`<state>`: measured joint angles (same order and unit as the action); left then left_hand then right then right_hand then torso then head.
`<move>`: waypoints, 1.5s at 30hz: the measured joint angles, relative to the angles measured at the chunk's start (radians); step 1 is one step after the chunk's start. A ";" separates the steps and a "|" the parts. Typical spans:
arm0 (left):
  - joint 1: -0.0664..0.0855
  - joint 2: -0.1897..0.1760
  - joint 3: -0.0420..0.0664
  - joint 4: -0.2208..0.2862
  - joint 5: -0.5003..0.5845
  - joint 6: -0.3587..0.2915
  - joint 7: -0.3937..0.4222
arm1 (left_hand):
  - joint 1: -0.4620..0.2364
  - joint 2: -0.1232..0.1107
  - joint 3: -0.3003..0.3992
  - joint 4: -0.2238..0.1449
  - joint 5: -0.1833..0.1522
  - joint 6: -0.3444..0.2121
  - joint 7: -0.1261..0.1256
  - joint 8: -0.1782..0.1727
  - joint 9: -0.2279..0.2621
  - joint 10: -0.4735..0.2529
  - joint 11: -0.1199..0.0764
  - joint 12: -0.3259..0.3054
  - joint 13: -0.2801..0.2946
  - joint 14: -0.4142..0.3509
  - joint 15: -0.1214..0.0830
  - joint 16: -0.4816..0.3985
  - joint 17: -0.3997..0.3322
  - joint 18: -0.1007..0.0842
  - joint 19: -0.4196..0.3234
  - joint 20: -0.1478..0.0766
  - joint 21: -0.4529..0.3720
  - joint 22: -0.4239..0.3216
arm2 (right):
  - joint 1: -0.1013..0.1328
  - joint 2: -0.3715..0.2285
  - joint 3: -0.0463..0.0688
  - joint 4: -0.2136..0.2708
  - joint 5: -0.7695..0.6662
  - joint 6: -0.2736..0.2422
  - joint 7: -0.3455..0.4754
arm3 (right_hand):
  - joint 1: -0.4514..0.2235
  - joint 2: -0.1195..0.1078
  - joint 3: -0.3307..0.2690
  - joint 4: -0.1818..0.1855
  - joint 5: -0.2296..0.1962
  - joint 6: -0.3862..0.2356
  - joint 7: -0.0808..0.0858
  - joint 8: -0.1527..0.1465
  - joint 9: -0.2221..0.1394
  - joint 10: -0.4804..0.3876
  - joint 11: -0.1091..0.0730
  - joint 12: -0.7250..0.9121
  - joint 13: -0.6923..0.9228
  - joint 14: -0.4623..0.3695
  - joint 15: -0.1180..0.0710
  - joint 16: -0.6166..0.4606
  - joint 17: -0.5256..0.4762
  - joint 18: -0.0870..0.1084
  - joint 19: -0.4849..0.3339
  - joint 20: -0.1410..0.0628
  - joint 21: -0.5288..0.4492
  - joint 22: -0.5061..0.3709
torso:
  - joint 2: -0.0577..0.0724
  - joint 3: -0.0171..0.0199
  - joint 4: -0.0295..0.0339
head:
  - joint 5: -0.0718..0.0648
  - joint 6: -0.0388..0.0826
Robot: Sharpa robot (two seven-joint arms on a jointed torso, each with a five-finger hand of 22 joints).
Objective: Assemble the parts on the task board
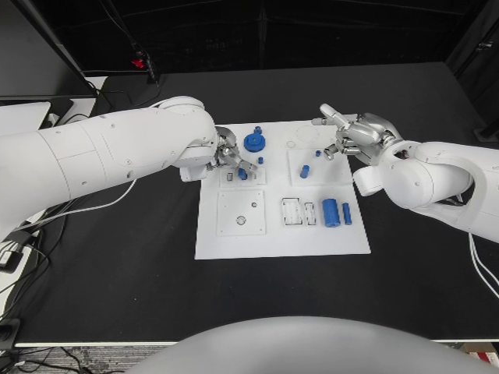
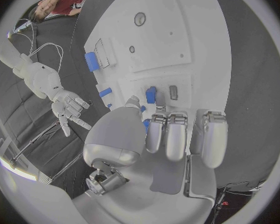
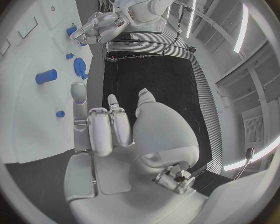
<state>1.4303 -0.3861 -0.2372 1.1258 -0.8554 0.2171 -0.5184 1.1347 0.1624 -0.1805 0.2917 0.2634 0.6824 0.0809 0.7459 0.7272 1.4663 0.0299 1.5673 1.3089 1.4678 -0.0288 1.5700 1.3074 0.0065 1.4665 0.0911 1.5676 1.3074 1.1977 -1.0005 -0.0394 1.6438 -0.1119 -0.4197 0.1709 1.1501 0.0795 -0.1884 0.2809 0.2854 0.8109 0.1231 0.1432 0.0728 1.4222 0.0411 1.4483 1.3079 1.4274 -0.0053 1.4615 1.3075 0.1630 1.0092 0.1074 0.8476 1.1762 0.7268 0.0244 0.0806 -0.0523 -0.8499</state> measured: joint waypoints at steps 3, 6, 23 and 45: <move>0.000 -0.001 0.000 0.000 0.000 -0.003 -0.003 | 0.000 0.000 0.000 0.000 0.000 0.000 0.000 0.000 0.001 0.000 0.000 0.000 0.000 0.000 0.000 0.000 0.000 0.000 0.000 0.000 0.000 0.000 | 0.000 0.000 0.000 0.000 0.000 0.000 0.000 | 0.000 0.000 0.000 0.000 0.000 0.000 0.000 0.000 0.000 0.000 0.000 0.000 0.000 0.000 0.000 0.000 0.000 0.000 0.000 0.000 0.000 0.000 | 0.000 -0.0001 0.0000 | 0.000 0.000; 0.000 -0.002 0.000 0.000 0.000 -0.006 -0.005 | 0.000 0.000 -0.003 0.003 0.000 0.000 0.000 0.000 0.002 0.000 0.000 0.000 0.000 0.000 0.000 0.000 0.000 0.000 0.000 0.000 0.000 0.000 | 0.000 0.000 0.000 0.000 0.000 0.000 -0.001 | 0.000 0.000 0.000 0.000 0.000 0.000 0.000 0.000 0.000 0.000 0.000 0.000 0.000 0.000 0.000 0.000 0.000 0.000 0.000 0.000 0.000 0.000 | 0.000 -0.0001 0.0000 | 0.001 -0.002; 0.000 -0.007 0.000 0.007 0.000 -0.017 0.007 | 0.004 0.004 -0.008 0.002 0.004 0.000 0.000 0.015 0.016 0.000 -0.007 0.000 0.000 0.000 0.000 0.000 0.000 0.000 -0.004 -0.004 0.000 0.000 | -0.001 0.000 0.000 -0.002 0.000 0.000 -0.003 | 0.000 0.000 0.000 0.000 0.000 0.000 0.000 0.000 0.000 0.000 0.000 0.000 0.000 0.000 0.000 0.000 0.000 0.000 0.000 0.000 0.000 -0.001 | 0.000 -0.0006 -0.0001 | 0.001 -0.002; 0.071 -0.139 0.000 0.093 0.000 -0.065 0.067 | -0.033 -0.035 -0.078 0.002 0.004 -0.020 0.005 0.015 0.030 0.000 -0.007 0.000 0.000 -0.003 -0.003 0.000 0.000 0.000 0.000 -0.007 0.000 0.000 | -0.001 0.001 -0.001 -0.007 0.000 0.001 -0.004 | 0.000 0.000 0.000 0.000 0.000 0.000 0.000 0.000 0.000 0.000 0.000 0.000 0.000 0.000 0.000 0.000 0.000 0.000 0.000 0.000 0.000 -0.001 | -0.002 0.0016 0.0002 | 0.023 0.039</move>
<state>1.5011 -0.5252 -0.2368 1.2192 -0.8556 0.1525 -0.4514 1.1014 0.1271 -0.2583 0.2939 0.2671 0.6628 0.0863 0.7611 0.7570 1.4664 0.0228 1.5673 1.3089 1.4643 -0.0322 1.5700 1.3073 0.0064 1.4665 0.0837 1.5676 1.3074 1.1965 -0.9990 -0.0400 1.6364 -0.1117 -0.4191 0.1665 1.1502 0.0795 -0.1883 0.2809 0.2854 0.8110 0.1231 0.1432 0.0727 1.4222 0.0411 1.4483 1.3079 1.4274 -0.0053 1.4616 1.3074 0.1630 1.0092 0.1074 0.8477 1.1756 0.7253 0.0260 0.0808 -0.0290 -0.8114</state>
